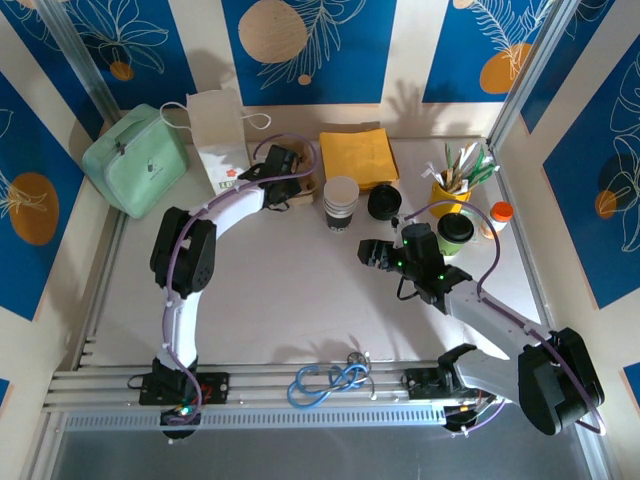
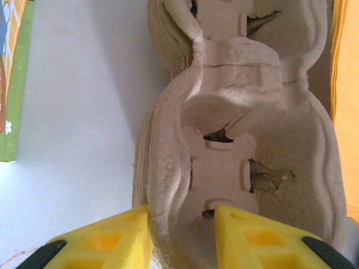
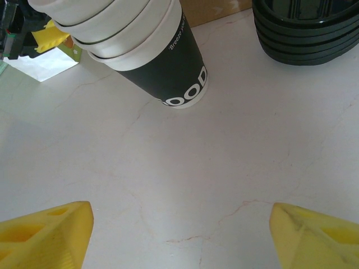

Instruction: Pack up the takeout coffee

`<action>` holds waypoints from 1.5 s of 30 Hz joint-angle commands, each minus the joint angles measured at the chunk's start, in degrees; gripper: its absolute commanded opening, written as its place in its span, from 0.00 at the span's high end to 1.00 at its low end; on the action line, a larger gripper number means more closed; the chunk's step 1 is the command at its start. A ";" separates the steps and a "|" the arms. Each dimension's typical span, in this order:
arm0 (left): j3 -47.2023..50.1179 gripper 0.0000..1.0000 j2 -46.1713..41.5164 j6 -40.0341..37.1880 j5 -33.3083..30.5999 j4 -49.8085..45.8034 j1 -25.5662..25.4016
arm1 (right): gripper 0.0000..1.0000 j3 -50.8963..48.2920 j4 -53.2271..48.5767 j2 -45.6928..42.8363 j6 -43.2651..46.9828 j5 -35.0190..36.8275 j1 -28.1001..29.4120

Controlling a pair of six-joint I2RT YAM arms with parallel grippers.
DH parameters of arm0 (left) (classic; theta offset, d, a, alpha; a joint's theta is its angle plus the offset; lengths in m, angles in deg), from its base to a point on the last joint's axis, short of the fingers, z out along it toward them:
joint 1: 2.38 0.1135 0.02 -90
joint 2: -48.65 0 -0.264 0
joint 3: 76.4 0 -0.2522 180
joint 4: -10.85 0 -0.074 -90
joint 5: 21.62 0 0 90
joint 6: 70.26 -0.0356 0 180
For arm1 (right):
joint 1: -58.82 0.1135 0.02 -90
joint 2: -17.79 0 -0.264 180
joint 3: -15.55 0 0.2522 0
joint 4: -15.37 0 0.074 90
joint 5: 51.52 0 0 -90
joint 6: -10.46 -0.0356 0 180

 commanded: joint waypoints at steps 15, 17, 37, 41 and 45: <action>4.68 0.81 -6.51 1.87 3.89 6.64 2.17 | 0.18 1.96 -0.52 0.18 -0.11 -0.13 -0.21; 5.12 0.81 -6.73 2.47 4.81 7.69 2.44 | 0.18 1.96 -0.46 0.24 -0.05 -0.21 -0.17; 6.35 0.72 -3.71 4.84 5.54 8.95 2.71 | 0.18 2.22 -0.79 0.69 -0.22 -0.13 -0.36; 6.38 0.72 -3.26 5.24 5.47 8.95 2.71 | 0.18 2.37 -0.85 0.80 -0.30 -0.13 -0.45; 6.03 0.72 -2.78 5.33 5.85 9.42 2.71 | 0.18 2.40 -0.87 1.04 -0.34 -0.13 -0.43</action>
